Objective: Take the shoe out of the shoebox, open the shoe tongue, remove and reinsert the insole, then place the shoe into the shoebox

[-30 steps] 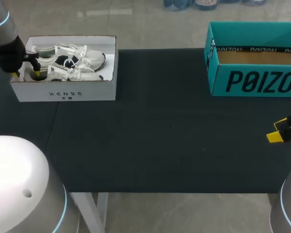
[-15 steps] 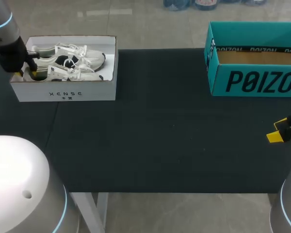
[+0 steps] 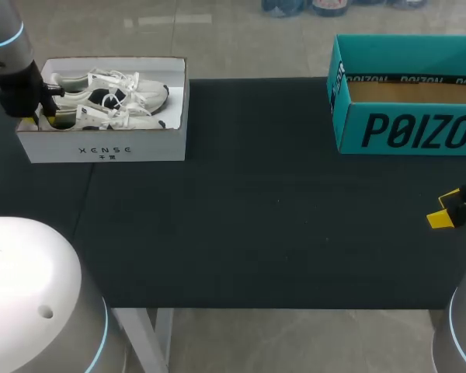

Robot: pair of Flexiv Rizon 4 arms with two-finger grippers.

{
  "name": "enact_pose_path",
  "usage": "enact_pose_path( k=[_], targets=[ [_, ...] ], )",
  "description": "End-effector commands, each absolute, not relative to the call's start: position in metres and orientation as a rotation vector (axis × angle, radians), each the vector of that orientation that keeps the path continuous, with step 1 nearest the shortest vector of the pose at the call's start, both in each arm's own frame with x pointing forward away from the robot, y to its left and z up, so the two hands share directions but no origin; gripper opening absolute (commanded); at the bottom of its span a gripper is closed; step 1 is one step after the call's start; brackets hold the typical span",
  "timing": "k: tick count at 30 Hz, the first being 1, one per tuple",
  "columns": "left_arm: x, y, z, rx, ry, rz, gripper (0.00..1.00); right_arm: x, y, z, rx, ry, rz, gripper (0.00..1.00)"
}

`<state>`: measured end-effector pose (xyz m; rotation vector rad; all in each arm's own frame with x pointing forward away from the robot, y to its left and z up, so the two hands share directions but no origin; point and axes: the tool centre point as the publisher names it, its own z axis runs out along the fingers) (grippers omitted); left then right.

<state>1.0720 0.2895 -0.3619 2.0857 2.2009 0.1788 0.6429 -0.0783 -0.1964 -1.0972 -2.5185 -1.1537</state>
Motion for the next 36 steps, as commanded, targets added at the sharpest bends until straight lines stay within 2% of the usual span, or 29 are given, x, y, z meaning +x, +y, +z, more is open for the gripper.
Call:
enact_pose_path(
  k=[1,13,26,36],
  targets=[
    [1.07,0.287,-0.36,2.084,2.202,0.187,0.0,0.63,-0.079,-0.195,-1.135,-2.545,-1.159,1.0],
    [1.071,0.304,-0.338,2.037,2.214,0.319,0.0,0.63,-0.079,-0.195,-1.135,-2.545,-1.159,1.0],
    [1.062,0.304,-0.214,1.864,2.189,0.545,0.0,0.63,-0.079,-0.195,-1.135,-2.545,-1.159,1.0],
    [1.001,0.236,-0.155,1.869,2.137,0.597,0.0,0.63,-0.079,-0.195,-1.135,-2.545,-1.159,1.0]
  ],
)
